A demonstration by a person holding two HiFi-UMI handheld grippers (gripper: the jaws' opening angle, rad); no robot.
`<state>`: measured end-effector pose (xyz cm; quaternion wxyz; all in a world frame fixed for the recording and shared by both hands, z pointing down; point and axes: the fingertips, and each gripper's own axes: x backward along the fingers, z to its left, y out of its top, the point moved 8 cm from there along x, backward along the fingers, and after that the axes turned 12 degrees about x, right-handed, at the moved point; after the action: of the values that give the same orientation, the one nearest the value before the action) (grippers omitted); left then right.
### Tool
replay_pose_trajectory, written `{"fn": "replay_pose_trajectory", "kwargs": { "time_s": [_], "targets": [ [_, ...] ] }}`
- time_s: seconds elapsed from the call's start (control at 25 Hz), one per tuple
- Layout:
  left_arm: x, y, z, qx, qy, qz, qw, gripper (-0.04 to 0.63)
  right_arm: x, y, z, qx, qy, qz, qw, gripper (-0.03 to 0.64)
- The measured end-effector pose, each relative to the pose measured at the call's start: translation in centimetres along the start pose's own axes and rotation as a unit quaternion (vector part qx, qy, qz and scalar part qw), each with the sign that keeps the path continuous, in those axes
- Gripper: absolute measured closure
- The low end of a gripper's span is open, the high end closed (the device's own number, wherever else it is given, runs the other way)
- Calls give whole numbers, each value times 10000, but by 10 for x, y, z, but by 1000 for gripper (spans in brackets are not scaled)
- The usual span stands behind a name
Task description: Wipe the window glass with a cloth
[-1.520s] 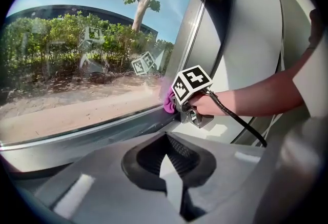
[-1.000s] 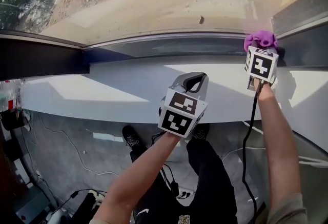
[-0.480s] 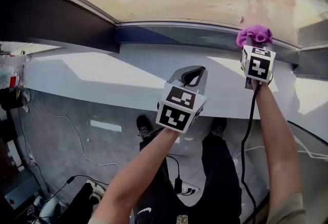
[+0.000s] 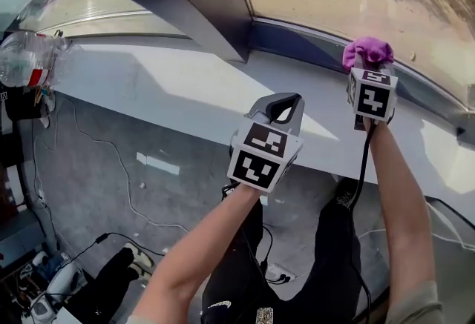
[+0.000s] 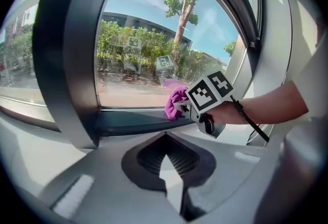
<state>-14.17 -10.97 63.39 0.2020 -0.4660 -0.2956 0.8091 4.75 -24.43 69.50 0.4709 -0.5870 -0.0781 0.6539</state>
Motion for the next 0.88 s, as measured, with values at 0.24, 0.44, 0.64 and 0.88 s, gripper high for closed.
{"fn": "replay_pose_trajectory", "kwargs": {
  "time_s": [0.24,0.44,0.64,0.88],
  "targets": [
    [36,6,64,133,229,-130,9996,595,-18,52,79,270,347,-176,9989,515],
    [55,-1,107,248,347,-160,9990,595,-32,79,127,398,534,-286,9974,515],
    [72,-10,137,357,425,-145,9984,595,-41,105,167,551,824,-485,9939,515],
    [87,-13,158,447,460,-181,9978,595,-46,125,188,463,1410,-810,9856,515]
  ]
}}
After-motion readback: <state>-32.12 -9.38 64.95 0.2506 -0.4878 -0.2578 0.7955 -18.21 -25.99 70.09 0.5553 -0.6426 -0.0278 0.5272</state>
